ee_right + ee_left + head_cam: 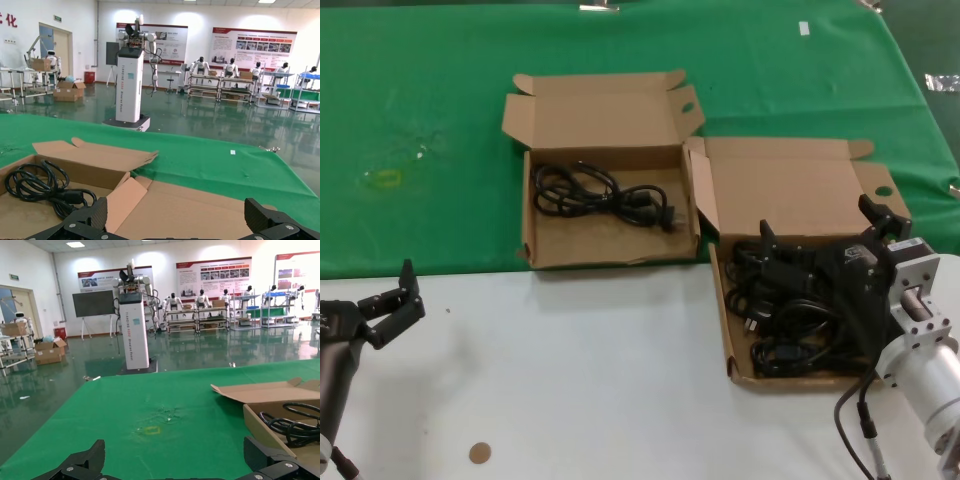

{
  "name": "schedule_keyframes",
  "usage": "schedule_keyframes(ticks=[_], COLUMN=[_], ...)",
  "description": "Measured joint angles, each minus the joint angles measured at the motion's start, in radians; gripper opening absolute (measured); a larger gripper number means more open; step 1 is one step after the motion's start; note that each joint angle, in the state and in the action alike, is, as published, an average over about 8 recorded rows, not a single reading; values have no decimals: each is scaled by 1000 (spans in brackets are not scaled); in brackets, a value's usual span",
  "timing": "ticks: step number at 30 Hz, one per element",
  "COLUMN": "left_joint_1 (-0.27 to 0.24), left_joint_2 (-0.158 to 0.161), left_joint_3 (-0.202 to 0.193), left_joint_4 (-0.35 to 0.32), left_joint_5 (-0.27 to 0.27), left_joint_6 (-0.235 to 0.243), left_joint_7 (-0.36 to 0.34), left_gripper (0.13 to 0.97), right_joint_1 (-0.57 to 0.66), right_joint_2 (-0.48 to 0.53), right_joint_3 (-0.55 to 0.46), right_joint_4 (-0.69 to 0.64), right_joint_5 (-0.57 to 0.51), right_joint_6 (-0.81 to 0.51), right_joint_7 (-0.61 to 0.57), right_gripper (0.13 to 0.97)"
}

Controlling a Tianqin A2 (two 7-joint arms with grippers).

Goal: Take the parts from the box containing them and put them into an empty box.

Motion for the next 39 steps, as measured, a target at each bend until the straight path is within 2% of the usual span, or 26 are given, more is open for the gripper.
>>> schedule_keyframes(ticks=[39], left_joint_1=[0], left_joint_2=[0], left_joint_3=[0], left_joint_4=[0], left_joint_5=[0], left_joint_6=[0], left_joint_7=[0], left_gripper=[966], right_joint_1=[0], right_joint_2=[0], right_joint_3=[0], right_joint_4=[0], right_joint_5=[0], right_joint_6=[0], right_joint_7=[0], right_gripper=[966])
